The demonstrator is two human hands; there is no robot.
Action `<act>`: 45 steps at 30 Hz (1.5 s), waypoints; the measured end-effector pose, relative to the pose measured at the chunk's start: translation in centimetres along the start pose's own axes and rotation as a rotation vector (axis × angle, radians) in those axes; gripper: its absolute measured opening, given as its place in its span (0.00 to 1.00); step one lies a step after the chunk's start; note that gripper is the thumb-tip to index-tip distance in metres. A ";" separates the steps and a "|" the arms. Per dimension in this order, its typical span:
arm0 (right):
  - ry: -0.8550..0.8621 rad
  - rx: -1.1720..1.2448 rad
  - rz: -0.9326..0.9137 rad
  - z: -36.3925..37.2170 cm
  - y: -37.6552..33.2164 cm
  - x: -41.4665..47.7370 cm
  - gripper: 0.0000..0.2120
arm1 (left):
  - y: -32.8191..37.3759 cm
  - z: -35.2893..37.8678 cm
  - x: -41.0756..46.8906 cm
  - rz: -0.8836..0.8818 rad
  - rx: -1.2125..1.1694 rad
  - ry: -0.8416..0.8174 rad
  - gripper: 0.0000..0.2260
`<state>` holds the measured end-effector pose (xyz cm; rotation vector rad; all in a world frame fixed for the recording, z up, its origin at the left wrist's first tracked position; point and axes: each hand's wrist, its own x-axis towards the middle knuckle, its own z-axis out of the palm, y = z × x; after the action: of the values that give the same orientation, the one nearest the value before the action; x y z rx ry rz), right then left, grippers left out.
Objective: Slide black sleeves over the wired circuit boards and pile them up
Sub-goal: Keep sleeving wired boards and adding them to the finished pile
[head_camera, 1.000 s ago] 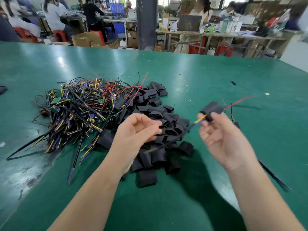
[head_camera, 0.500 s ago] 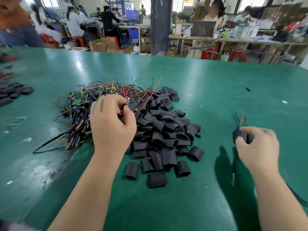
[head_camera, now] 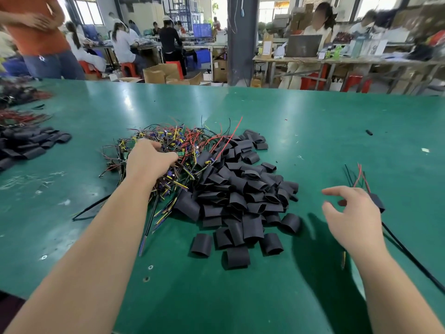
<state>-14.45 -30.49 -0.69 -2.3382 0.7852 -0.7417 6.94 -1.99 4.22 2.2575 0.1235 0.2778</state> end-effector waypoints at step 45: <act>-0.290 1.115 0.142 3.1 -4.0 -2.6 0.14 | 2.1 6.6 -12.6 0.782 -0.122 -0.549 0.06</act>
<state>-12.77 -25.01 -1.06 -1.3106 0.2602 -0.5401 -3.69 -10.53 -0.25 2.0813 -1.0438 0.0529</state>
